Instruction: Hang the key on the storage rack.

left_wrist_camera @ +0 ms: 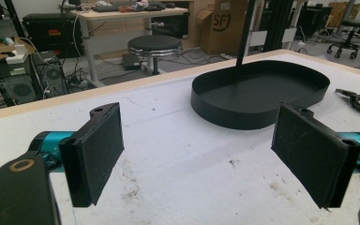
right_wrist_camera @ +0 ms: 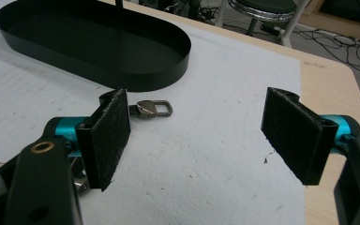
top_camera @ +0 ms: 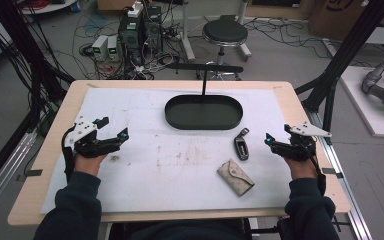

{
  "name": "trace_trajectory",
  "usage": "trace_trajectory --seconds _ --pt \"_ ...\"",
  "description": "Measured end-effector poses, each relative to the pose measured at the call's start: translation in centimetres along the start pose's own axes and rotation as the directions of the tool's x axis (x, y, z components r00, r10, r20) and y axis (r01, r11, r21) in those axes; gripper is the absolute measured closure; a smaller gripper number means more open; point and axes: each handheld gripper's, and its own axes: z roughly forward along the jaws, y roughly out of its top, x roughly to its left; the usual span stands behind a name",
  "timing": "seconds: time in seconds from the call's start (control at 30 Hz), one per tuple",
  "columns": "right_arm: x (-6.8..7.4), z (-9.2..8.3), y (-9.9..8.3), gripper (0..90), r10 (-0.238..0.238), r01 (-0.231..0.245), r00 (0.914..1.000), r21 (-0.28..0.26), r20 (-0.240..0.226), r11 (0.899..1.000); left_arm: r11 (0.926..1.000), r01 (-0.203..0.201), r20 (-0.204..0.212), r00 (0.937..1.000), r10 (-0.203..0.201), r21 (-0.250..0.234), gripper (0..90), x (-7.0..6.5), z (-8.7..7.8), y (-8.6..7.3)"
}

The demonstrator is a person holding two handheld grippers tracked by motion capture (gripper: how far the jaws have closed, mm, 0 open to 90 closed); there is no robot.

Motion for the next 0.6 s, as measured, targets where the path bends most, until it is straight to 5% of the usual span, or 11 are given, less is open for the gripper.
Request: trace_trajectory --seconds 0.6 --pt "0.83 0.8 -0.06 26.2 0.001 -0.001 0.9993 0.009 -0.039 1.0 0.9997 0.019 -0.031 0.9994 -0.019 0.013 17.7 0.52 -0.21 -0.21"
